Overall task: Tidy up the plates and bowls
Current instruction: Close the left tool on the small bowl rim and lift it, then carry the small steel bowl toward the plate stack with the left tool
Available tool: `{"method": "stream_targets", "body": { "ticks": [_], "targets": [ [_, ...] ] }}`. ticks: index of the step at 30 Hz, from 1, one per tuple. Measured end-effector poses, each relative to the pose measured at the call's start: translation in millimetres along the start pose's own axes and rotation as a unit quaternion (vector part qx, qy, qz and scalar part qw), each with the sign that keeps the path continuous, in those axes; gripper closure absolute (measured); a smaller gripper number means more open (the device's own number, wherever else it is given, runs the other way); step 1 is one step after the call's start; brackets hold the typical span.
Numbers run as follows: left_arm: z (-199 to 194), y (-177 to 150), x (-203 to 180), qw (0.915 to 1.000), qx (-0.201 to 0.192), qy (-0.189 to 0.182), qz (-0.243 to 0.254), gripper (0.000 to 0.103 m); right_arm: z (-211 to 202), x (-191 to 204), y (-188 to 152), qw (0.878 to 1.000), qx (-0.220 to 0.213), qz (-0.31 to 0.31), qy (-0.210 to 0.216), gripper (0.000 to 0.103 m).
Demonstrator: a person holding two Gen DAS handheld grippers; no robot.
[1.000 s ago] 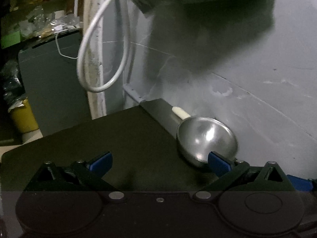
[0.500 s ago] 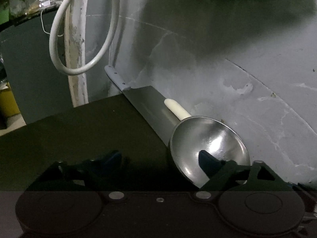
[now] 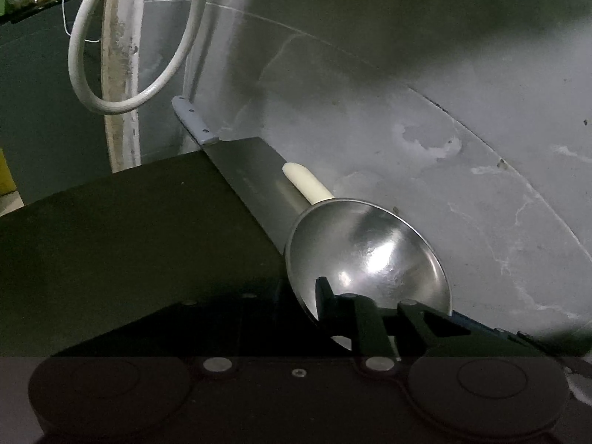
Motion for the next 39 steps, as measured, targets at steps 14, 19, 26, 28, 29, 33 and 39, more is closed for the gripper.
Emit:
{"method": "stream_targets", "body": {
  "ticks": [14,19,26,28,29,33,39],
  "targets": [
    [-86.2,-22.2,-17.6,0.996,-0.081,0.007,0.039,0.082,-77.5,15.6,-11.1,0.996,-0.053,-0.025,0.072,0.064],
    [-127.1,-41.9,-36.8,0.9933,-0.098,0.004,0.062,0.081,-119.0,16.5,-22.1,0.994,-0.057,-0.031,0.083,0.064],
    [-174.0,-84.6,-59.1,0.9945,-0.084,-0.011,0.061,0.08,-178.3,14.8,-45.3,0.994,-0.046,-0.048,0.091,0.064],
    [-185.4,-100.2,-65.7,0.995,-0.075,-0.015,0.065,0.079,-195.2,13.1,-55.6,0.993,-0.037,-0.053,0.094,0.064],
    [-192.0,-109.0,-68.8,0.9953,-0.069,-0.016,0.066,0.078,-203.6,12.5,-61.2,0.993,-0.03,-0.054,0.096,0.064],
    [-218.1,-142.7,-77.2,0.9971,-0.049,-0.02,0.056,0.078,-237.1,9.5,-85.6,0.993,-0.001,-0.056,0.107,0.064],
    [-250.7,-193.1,-86.7,0.9991,-0.013,-0.013,0.038,0.079,-277.9,1.0,-123.4,0.988,0.053,-0.053,0.137,0.064]
  ]
}}
Point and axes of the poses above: each gripper's, at about its wrist camera, not at the fingertips, and z roughly the way its jaws point, x to its left, y to its top, the point moved 5 cm from there along z, roughly the way its jaws point, and after that the axes turned 1 degree about -z, right-handed, at the moved point
